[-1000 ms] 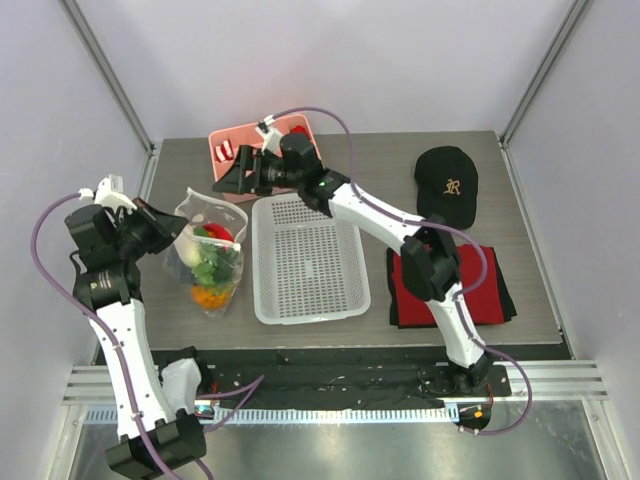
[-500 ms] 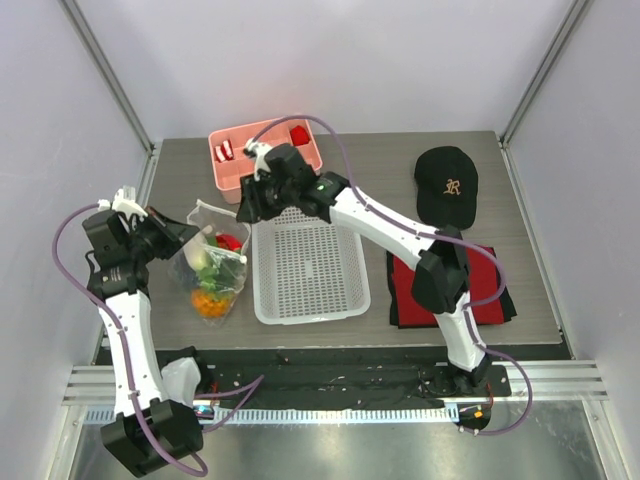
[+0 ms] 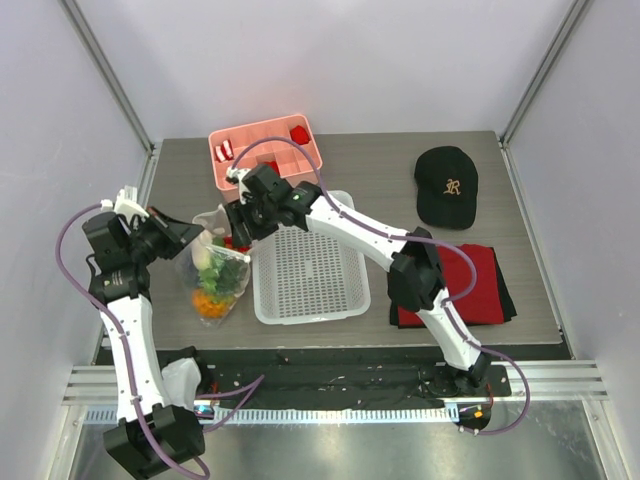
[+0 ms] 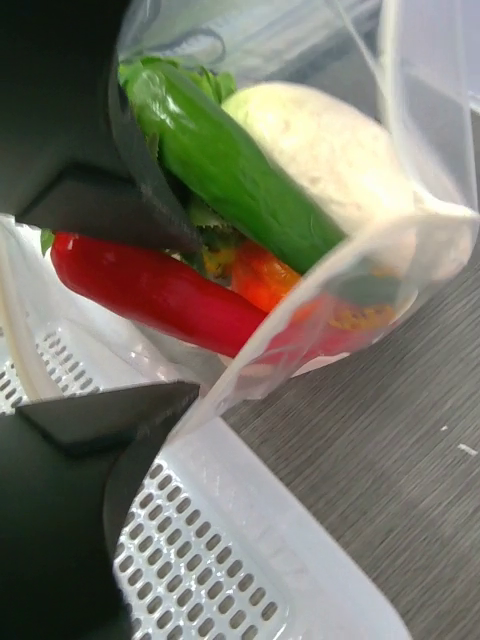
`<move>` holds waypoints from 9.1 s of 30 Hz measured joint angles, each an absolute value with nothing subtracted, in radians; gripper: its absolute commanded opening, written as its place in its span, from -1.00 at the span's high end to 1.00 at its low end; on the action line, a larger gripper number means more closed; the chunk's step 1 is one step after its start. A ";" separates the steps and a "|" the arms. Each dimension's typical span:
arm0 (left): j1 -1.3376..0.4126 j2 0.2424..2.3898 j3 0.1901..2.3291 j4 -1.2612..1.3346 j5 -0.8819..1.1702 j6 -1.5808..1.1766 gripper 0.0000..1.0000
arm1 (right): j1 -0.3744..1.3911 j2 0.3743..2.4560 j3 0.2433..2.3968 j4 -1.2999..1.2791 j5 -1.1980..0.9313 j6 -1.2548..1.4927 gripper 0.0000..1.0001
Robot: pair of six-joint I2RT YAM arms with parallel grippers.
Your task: Open the zip-top bag and remove the fake food
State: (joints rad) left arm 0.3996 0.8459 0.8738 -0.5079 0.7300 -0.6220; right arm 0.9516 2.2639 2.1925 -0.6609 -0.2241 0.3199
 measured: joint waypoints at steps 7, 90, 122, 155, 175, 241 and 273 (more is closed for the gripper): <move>0.399 0.831 0.867 -0.505 0.745 -0.630 1.00 | 0.963 2.274 2.197 -0.690 -0.216 0.316 -0.34; 0.393 0.775 0.778 -0.455 0.764 -0.670 1.00 | 1.030 2.043 1.976 -0.523 -0.044 0.476 -0.28; 0.392 0.740 0.778 -0.492 0.778 -0.654 1.00 | 1.021 2.157 1.791 -0.151 -0.311 0.884 0.76; 0.392 0.715 0.778 -0.525 0.751 -0.621 1.00 | 0.812 1.576 1.542 -0.531 -0.214 0.395 0.77; 0.392 0.717 0.778 -0.525 0.752 -0.628 1.00 | 0.765 1.836 1.362 -0.439 0.040 0.326 -0.68; 0.390 0.688 0.794 -0.514 0.748 -0.682 0.99 | 1.074 2.225 1.806 -0.060 -0.093 0.898 -0.74; 0.388 0.648 0.787 -0.524 0.699 -0.685 1.00 | 1.062 2.006 1.835 -0.345 -0.273 0.551 0.98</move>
